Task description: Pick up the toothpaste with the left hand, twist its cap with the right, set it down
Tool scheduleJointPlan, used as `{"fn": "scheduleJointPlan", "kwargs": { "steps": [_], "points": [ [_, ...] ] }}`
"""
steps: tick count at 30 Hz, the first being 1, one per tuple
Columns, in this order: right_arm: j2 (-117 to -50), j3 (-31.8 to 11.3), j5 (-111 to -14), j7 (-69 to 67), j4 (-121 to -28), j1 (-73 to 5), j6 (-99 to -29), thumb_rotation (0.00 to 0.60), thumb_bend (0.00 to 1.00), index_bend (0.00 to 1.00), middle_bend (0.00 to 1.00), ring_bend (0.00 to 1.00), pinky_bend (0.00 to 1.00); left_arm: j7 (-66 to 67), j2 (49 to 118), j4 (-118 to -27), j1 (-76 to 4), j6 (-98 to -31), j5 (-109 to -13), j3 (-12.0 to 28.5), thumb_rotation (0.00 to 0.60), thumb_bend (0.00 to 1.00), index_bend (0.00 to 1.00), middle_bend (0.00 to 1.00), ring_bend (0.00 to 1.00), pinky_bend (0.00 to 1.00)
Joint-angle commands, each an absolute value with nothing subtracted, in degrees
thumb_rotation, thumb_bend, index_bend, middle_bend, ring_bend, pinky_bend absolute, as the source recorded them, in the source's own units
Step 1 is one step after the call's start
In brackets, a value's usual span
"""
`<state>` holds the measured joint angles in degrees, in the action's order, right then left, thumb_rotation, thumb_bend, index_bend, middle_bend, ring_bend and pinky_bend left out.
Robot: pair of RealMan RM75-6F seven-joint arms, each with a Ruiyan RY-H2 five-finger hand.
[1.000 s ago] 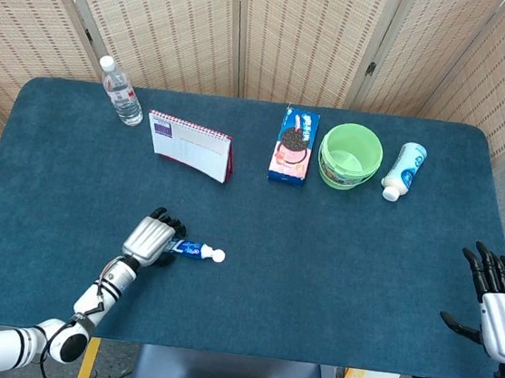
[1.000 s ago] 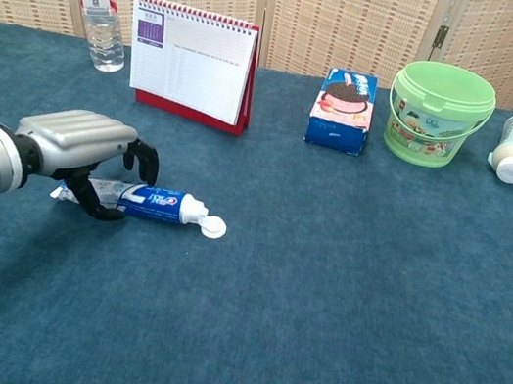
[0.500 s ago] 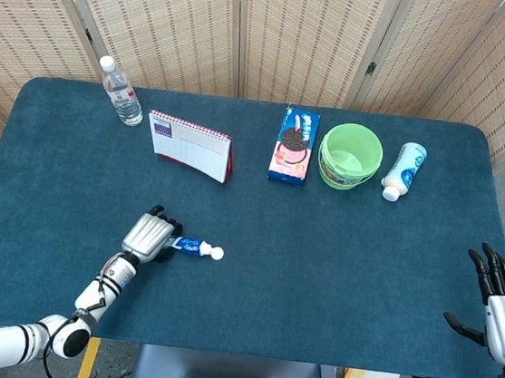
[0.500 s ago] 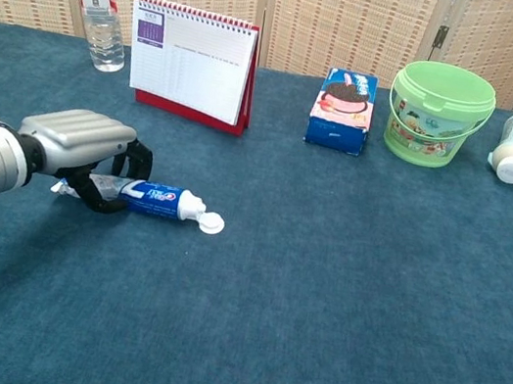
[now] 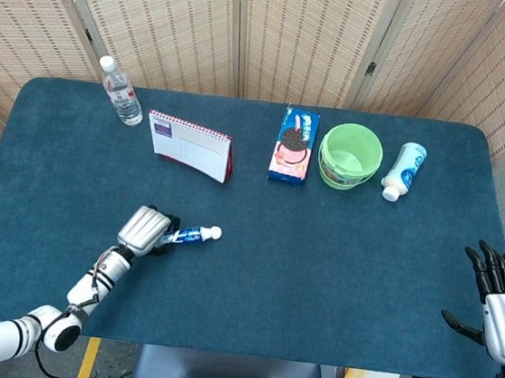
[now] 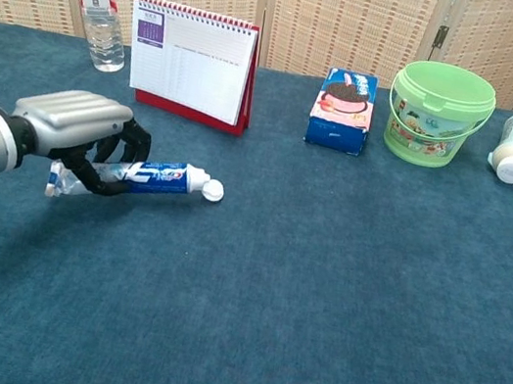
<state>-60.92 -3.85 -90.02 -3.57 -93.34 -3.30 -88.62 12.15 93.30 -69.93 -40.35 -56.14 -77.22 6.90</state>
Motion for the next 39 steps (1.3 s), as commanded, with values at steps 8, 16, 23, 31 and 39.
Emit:
{"fn": "scheduleJointPlan", "kwargs": {
  "steps": [8,16,23,31,39],
  "points": [
    [-59.7,-5.65,-95.88,-1.95,-97.43,-10.42,-83.51,0.6,0.0,0.0,0.0,0.0,0.0,-7.69,84.68,-72.76,-42.94,-64.1,-91.23,5.85,0.6,0.55,0.73,0.8,0.72,0.55],
    [-62.46,-8.3,-98.63,-0.07,-99.96,-18.05,-77.89,0.6,0.0,0.0,0.0,0.0,0.0,-14.29,79.42,-81.35,-44.84,-64.18,-94.15,5.56,0.6,0.56,0.73,0.81,0.73,0.54],
    [-65.92,-9.86,-100.56,-0.03,-99.87,-23.25,-75.45,0.6,0.0,0.0,0.0,0.0,0.0,-17.23,76.15,-88.3,-46.28,-62.56,-93.8,6.14,0.6,0.56,0.74,0.81,0.73,0.54],
    [-70.85,-10.95,-101.44,-0.69,-98.57,-28.06,-73.92,0.6,0.0,0.0,0.0,0.0,0.0,-19.67,74.86,-91.75,-47.84,-60.52,-92.64,6.96,0.6,0.56,0.74,0.81,0.73,0.54],
    [-73.48,-11.46,-101.49,-0.55,-97.95,-31.52,-72.56,0.6,0.0,0.0,0.0,0.0,0.0,-20.78,74.49,-92.87,-48.64,-59.53,-91.89,7.29,0.6,0.56,0.74,0.81,0.73,0.54]
  ]
}}
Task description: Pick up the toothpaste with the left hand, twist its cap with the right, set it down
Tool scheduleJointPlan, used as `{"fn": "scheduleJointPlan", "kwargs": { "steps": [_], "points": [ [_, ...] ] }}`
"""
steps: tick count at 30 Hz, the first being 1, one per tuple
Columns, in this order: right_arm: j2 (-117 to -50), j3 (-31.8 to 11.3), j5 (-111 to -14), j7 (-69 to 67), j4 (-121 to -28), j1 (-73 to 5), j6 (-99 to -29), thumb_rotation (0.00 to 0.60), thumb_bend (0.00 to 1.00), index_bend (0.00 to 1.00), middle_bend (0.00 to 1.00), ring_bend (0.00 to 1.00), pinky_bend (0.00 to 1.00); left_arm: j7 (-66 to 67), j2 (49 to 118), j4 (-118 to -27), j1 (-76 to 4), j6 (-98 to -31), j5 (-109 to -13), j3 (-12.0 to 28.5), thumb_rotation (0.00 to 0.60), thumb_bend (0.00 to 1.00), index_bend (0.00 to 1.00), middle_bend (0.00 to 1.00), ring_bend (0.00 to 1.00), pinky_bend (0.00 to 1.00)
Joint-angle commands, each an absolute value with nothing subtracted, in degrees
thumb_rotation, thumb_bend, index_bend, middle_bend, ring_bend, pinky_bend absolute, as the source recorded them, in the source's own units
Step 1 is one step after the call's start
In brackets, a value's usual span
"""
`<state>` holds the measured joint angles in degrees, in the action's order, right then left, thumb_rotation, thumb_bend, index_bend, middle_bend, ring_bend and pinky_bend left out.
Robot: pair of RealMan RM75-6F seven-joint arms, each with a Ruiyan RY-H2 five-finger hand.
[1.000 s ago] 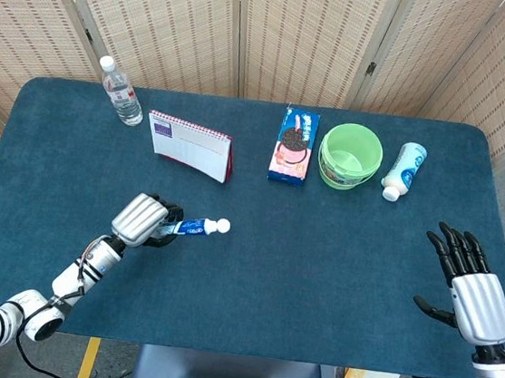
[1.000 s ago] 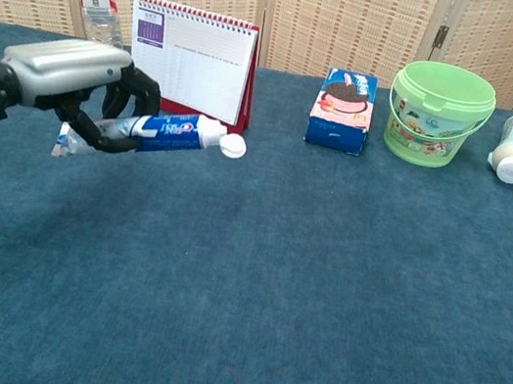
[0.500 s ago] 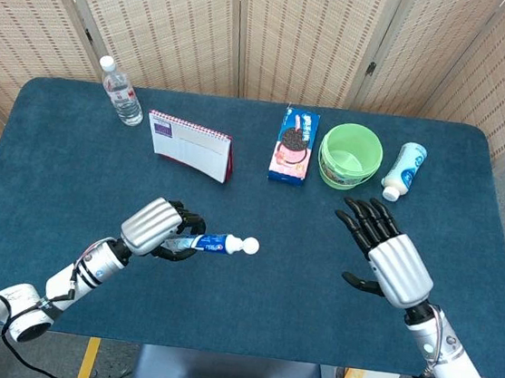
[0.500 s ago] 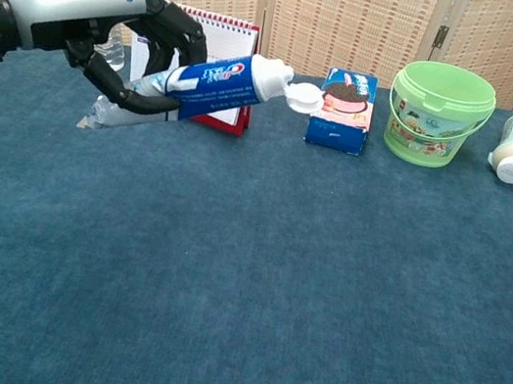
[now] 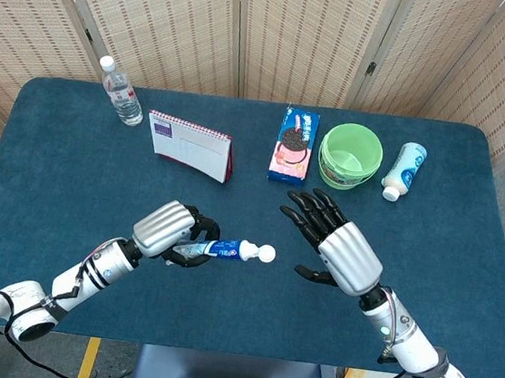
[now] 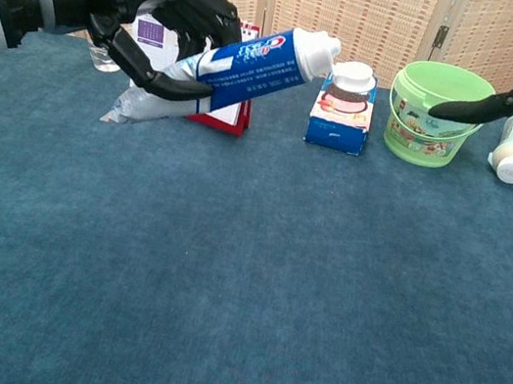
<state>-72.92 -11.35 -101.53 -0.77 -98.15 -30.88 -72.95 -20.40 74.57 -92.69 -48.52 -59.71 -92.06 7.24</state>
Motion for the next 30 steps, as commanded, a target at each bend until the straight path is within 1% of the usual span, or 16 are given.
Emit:
{"fn": "scheduleJointPlan", "kwargs": {
  "steps": [1,16,30],
  "points": [
    [-73.86,-11.45,-101.42,-0.46,-97.78,-32.0,-72.25,0.6,0.0,0.0,0.0,0.0,0.0,-21.19,74.39,-93.02,-48.73,-59.4,-91.77,7.32,0.6,0.56,0.74,0.81,0.73,0.54],
    [-78.4,-12.97,-99.61,3.07,-95.66,-37.39,-70.04,0.6,0.0,0.0,0.0,0.0,0.0,-22.53,73.43,-94.24,-49.25,-59.16,-92.49,6.75,0.6,0.57,0.74,0.81,0.74,0.53],
    [-78.79,-13.27,-97.43,4.99,-96.56,-39.36,-69.63,0.6,0.0,0.0,0.0,0.0,0.0,-13.82,74.6,-93.16,-49.01,-57.34,-90.68,5.69,0.6,0.58,0.74,0.82,0.74,0.52]
  ]
}}
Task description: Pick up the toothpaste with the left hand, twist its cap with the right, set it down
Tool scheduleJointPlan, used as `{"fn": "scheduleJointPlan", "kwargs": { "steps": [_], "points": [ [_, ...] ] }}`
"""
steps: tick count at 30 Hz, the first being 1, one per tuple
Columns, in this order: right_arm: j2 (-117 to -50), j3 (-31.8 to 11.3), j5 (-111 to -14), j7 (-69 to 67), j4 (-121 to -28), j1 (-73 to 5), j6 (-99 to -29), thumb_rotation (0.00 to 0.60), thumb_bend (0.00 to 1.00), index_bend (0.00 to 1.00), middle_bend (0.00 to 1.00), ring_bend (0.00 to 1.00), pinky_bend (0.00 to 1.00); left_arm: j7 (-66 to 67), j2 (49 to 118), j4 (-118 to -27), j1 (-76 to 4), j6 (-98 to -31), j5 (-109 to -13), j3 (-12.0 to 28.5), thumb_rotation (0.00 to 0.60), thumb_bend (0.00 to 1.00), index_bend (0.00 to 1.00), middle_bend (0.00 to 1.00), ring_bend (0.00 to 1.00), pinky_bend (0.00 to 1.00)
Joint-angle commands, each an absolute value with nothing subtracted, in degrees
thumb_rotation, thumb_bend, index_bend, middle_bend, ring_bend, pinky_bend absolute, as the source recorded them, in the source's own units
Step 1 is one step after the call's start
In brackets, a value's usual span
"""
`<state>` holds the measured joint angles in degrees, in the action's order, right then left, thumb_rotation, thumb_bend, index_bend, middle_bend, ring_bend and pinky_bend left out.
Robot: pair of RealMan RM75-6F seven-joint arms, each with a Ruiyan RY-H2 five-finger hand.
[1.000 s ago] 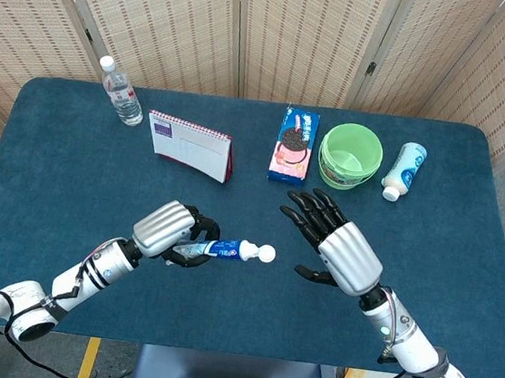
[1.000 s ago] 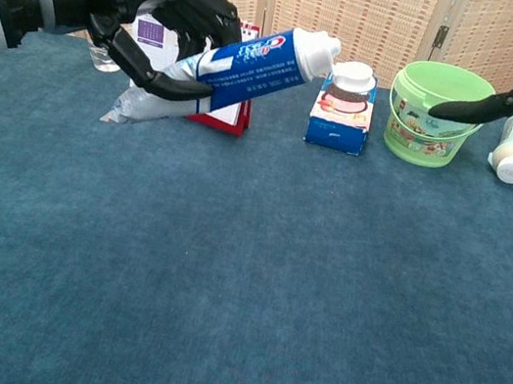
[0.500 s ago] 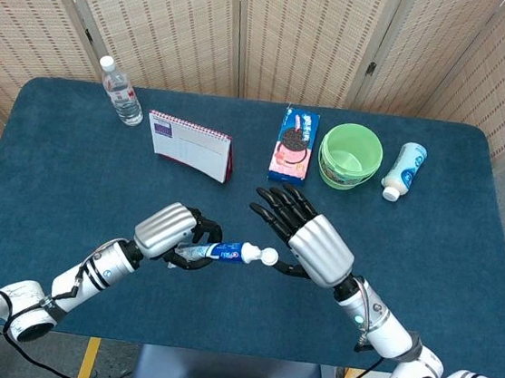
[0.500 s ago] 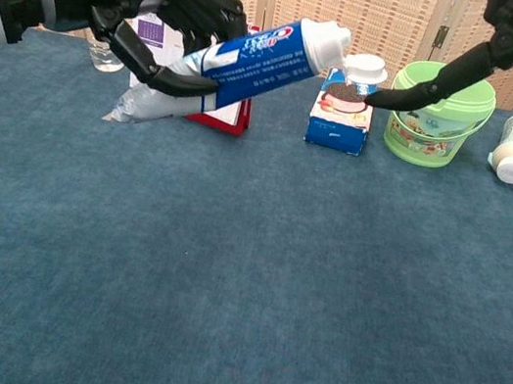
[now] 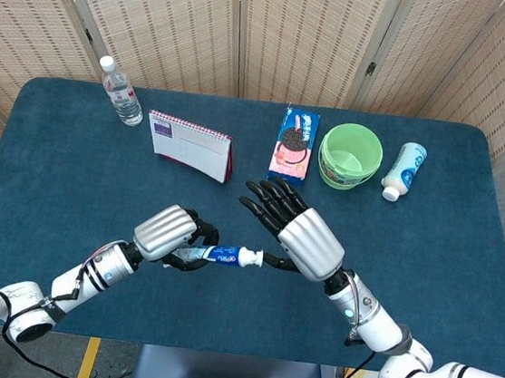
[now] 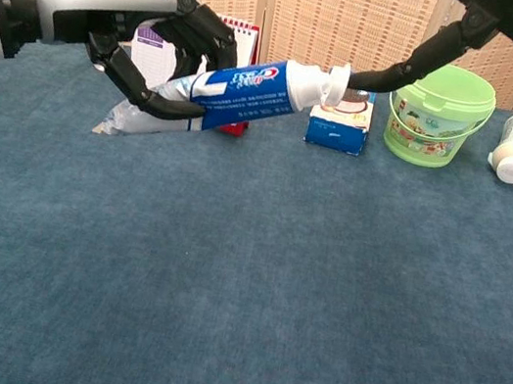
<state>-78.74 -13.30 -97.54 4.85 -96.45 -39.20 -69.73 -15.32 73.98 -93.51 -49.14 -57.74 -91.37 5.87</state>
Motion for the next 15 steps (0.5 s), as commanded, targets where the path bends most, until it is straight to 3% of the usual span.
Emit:
{"fn": "scheduleJointPlan", "kwargs": {
  "steps": [1,13,15],
  "points": [
    [-78.82,-13.24,-97.33,5.16,-96.73,-39.47,-69.66,0.6,0.0,0.0,0.0,0.0,0.0,-13.17,74.85,-93.07,-48.93,-57.18,-90.27,5.66,0.6,0.58,0.74,0.82,0.74,0.52],
    [-74.35,-10.8,-94.37,0.18,-101.6,-36.92,-70.44,0.6,0.0,0.0,0.0,0.0,0.0,-16.47,76.73,-89.83,-45.46,-61.21,-88.34,5.41,0.6,0.58,0.74,0.82,0.74,0.52],
    [-73.39,-10.2,-93.31,-2.42,-102.56,-37.02,-68.97,0.55,0.0,0.0,0.0,0.0,0.0,-17.27,76.97,-89.28,-45.05,-61.86,-88.58,5.35,0.6,0.58,0.74,0.82,0.74,0.52]
  ]
}}
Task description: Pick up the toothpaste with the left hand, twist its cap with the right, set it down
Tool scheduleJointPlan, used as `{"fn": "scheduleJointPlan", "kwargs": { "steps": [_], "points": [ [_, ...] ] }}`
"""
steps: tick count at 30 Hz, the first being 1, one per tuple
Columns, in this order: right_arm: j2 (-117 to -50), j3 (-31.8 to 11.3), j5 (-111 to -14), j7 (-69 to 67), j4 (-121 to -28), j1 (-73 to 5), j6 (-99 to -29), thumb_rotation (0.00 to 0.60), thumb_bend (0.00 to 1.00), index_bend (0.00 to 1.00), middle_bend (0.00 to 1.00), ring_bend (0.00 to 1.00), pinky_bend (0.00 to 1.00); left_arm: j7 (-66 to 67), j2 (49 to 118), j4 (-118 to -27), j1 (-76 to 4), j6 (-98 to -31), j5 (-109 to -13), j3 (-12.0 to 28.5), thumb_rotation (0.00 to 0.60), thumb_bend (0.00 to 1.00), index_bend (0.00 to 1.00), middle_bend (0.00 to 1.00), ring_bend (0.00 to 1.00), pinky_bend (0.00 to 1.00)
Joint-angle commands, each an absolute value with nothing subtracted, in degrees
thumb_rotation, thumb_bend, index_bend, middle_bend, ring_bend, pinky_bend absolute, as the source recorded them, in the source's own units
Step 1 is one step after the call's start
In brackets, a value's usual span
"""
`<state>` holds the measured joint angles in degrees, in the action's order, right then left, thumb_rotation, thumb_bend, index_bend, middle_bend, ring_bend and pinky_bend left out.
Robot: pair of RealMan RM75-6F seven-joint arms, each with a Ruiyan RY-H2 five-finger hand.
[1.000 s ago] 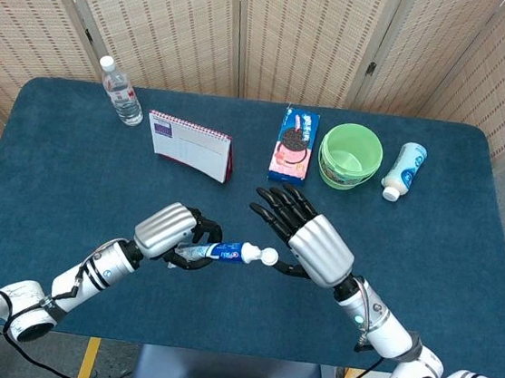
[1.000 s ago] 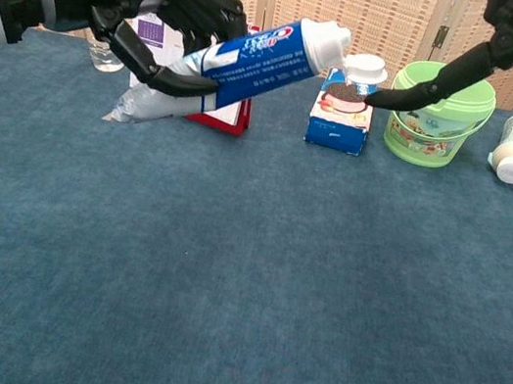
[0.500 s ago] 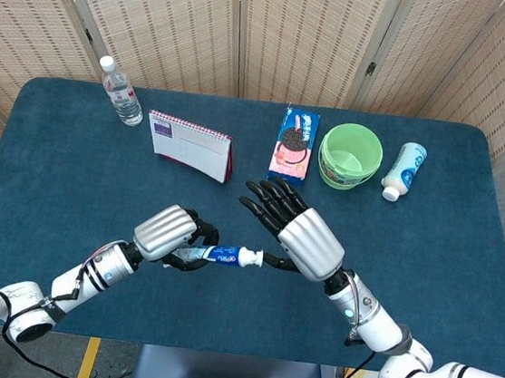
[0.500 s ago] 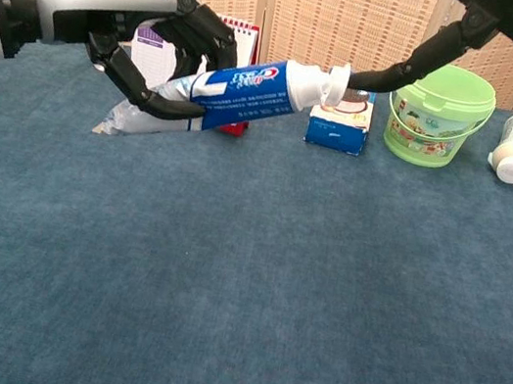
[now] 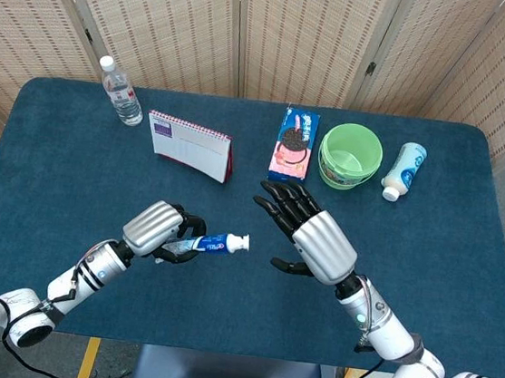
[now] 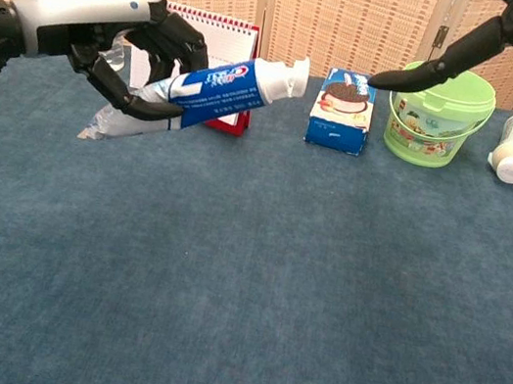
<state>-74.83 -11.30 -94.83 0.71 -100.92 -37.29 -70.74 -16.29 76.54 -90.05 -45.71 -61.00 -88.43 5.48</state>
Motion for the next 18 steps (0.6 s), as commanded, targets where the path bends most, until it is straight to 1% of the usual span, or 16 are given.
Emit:
{"fn": "scheduleJointPlan", "kwargs": {
  "steps": [1,3,4,8,9,11,13,15,18],
  "points": [
    [-73.22,-10.12,-92.97,-3.21,-102.62,-37.14,-68.52,0.522,0.0,0.0,0.0,0.0,0.0,-17.45,76.98,-89.16,-44.97,-62.02,-88.73,5.34,0.6,0.58,0.74,0.82,0.74,0.52],
    [-73.34,-10.1,-92.51,-4.6,-102.42,-37.38,-68.03,0.435,0.0,0.0,0.0,0.0,0.0,-17.46,77.0,-89.15,-44.86,-62.44,-89.02,5.45,0.6,0.58,0.74,0.82,0.74,0.52],
    [-73.63,-10.12,-92.36,-5.46,-102.17,-37.57,-67.83,0.409,0.0,0.0,0.0,0.0,0.0,-17.41,77.01,-89.26,-44.82,-62.65,-89.18,5.53,0.6,0.58,0.74,0.82,0.74,0.52],
    [-74.52,-10.01,-91.69,-8.21,-101.78,-38.27,-66.75,0.148,0.0,0.0,0.0,0.0,0.0,-16.98,77.04,-89.98,-44.89,-62.84,-89.3,5.94,0.6,0.58,0.74,0.82,0.74,0.52],
    [-74.77,-10.05,-91.5,-9.12,-101.68,-38.49,-66.48,0.11,0.0,0.0,0.0,0.0,0.0,-16.78,77.14,-90.14,-44.89,-62.9,-89.21,6.09,0.6,0.58,0.74,0.82,0.74,0.52],
    [-75.11,-10.07,-91.28,-10.0,-101.42,-38.76,-66.16,0.068,0.0,0.0,0.0,0.0,0.0,-16.43,77.3,-90.34,-44.91,-62.87,-89.09,6.25,0.6,0.58,0.74,0.82,0.74,0.52],
    [-75.66,-10.05,-90.99,-11.15,-101.22,-39.03,-65.85,0.044,0.0,0.0,0.0,0.0,0.0,-16.23,77.45,-90.52,-44.98,-62.78,-88.87,6.5,0.6,0.58,0.74,0.82,0.74,0.52],
    [-76.15,-10.01,-90.69,-12.29,-100.95,-39.29,-65.46,0.029,0.0,0.0,0.0,0.0,0.0,-16.06,77.54,-90.66,-45.01,-62.77,-88.69,6.73,0.6,0.58,0.74,0.82,0.74,0.52],
    [-77.36,-10.17,-90.52,-13.63,-100.0,-39.88,-65.15,0.025,0.0,0.0,0.0,0.0,0.0,-15.93,77.76,-90.99,-45.06,-62.81,-88.28,7.22,0.6,0.58,0.74,0.82,0.74,0.52]
  ]
}}
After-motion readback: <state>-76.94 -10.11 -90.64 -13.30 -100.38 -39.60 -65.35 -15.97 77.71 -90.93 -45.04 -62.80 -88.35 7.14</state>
